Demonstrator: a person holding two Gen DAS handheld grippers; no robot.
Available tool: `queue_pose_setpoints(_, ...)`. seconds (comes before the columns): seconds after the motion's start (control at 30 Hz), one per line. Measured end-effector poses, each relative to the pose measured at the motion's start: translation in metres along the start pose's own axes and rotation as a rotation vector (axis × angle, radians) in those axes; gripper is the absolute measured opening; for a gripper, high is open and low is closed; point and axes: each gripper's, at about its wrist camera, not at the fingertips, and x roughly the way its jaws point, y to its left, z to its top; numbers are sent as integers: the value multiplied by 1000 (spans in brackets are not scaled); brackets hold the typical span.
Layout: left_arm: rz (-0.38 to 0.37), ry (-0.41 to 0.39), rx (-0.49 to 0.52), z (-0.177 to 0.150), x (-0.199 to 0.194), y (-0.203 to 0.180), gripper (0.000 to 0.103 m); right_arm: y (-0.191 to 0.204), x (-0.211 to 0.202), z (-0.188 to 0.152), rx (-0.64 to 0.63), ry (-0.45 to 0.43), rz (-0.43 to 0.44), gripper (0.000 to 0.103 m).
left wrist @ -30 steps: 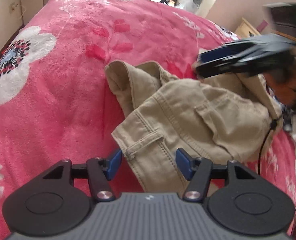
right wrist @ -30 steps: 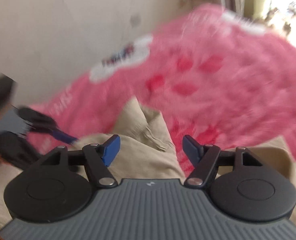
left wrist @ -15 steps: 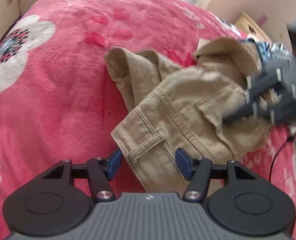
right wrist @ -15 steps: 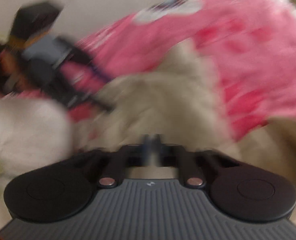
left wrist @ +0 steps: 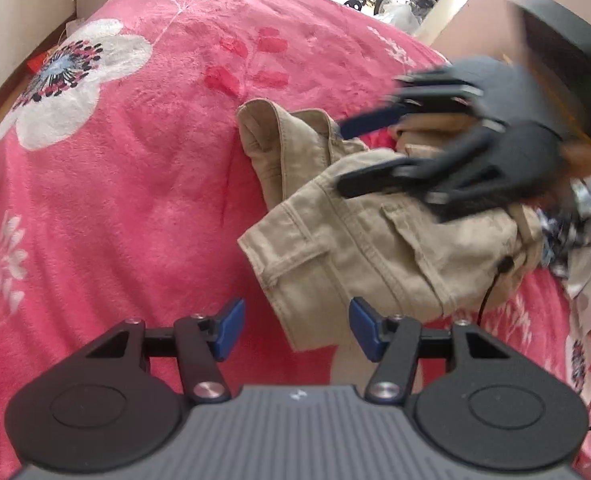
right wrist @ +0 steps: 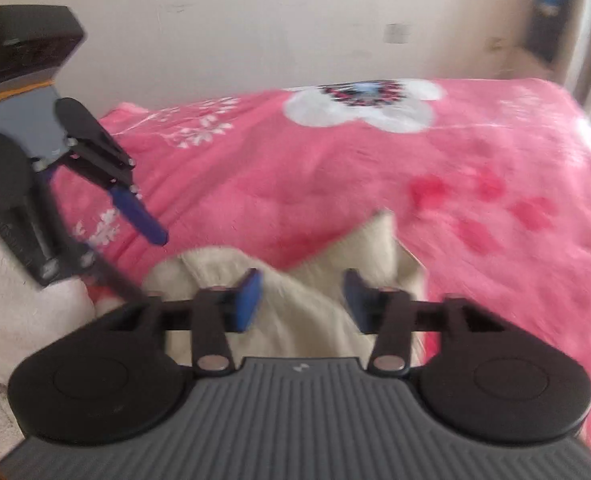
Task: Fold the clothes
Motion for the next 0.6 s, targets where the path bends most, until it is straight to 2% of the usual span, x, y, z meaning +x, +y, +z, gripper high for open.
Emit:
queue_pose_setpoints(0.13, 17, 12, 10, -1, -5, 5, 58, -16, 47, 4, -3, 220, 176, 52)
queue_pose_setpoints(0.2, 6, 7, -2, 1, -8, 10, 58, -22, 43, 3, 33, 239, 218, 49)
queue_pose_setpoints(0.27, -12, 2, -8, 5, -9, 13, 58, -25, 29, 0, 74, 279, 272, 36)
queue_pose_setpoints(0.3, -22, 0, -10, 7, -10, 14, 58, -24, 21, -3, 84, 295, 289, 22)
queue_pose_setpoints(0.33, -36, -4, -11, 10, -10, 15, 58, -21, 11, -7, 90, 303, 292, 15)
queue_pose_setpoints(0.37, -57, -9, -13, 11, -11, 15, 58, -19, 0, -11, 109, 298, 293, 10)
queue_pose_setpoints(0.43, -107, -17, -22, 13, -13, 14, 58, -17, -31, -22, 196, 223, 275, 6)
queue_pose_setpoints(0.6, -300, -22, -71, 9, -28, 17, 58, 9, -114, -67, 499, -79, 157, 6)
